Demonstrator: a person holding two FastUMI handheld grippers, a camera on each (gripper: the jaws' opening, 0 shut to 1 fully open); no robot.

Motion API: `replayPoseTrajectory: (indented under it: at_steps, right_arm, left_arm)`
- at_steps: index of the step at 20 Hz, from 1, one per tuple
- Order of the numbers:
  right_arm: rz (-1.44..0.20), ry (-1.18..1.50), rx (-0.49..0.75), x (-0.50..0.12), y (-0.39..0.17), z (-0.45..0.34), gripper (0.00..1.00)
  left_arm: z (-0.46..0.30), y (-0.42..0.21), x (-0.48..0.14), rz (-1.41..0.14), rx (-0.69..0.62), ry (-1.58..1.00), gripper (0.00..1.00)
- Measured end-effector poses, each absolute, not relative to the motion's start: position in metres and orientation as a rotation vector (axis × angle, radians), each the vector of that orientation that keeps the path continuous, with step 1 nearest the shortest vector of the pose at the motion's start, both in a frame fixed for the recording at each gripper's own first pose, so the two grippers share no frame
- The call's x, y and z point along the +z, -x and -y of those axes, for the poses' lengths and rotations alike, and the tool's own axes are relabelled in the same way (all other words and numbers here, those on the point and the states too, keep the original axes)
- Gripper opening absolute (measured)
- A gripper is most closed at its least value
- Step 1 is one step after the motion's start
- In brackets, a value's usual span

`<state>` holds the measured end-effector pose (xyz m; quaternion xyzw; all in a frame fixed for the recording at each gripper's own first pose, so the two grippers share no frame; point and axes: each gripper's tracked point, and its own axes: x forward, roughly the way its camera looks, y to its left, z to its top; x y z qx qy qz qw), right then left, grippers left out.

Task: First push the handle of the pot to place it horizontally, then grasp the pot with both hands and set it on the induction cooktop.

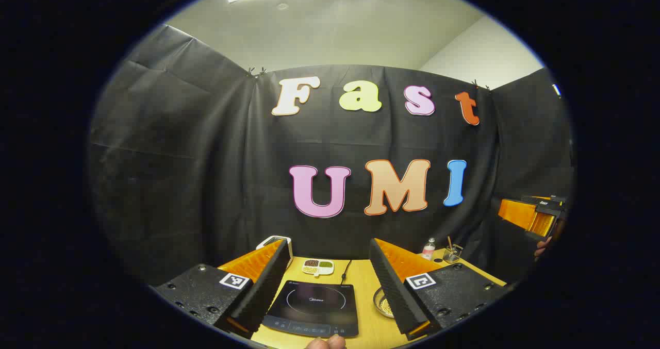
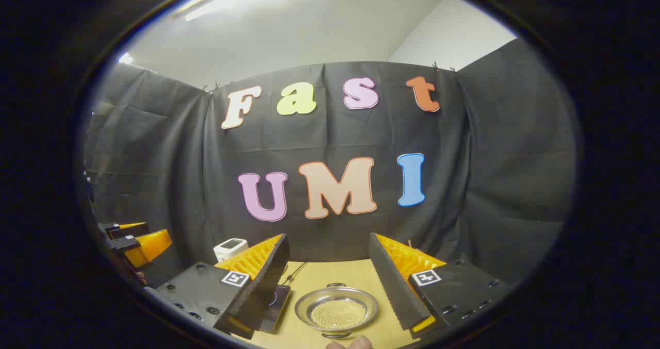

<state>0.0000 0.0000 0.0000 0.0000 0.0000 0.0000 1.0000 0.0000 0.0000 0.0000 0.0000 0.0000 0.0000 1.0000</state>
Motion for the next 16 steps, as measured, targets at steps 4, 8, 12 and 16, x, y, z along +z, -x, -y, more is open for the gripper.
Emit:
replayPoseTrajectory:
  at_steps: [4,8,12,16]
  right_arm:
    - [0.008,-0.006,-0.010,0.004,0.002,-0.005,0.98]
    - [-0.006,-0.019,-0.024,0.001,0.003,-0.013,0.96]
    - [-0.028,-0.024,-0.057,-0.003,0.012,-0.013,0.98]
    - [-0.053,0.011,-0.089,-0.012,0.024,-0.006,0.96]
  left_arm:
    - [-0.002,0.001,0.003,0.011,-0.028,-0.022,0.91]
    - [-0.002,0.001,0.004,0.024,-0.057,-0.031,0.94]
    - [-0.002,0.000,-0.001,0.017,-0.092,-0.005,0.94]
    - [0.003,0.001,-0.010,0.000,-0.127,0.006,0.91]
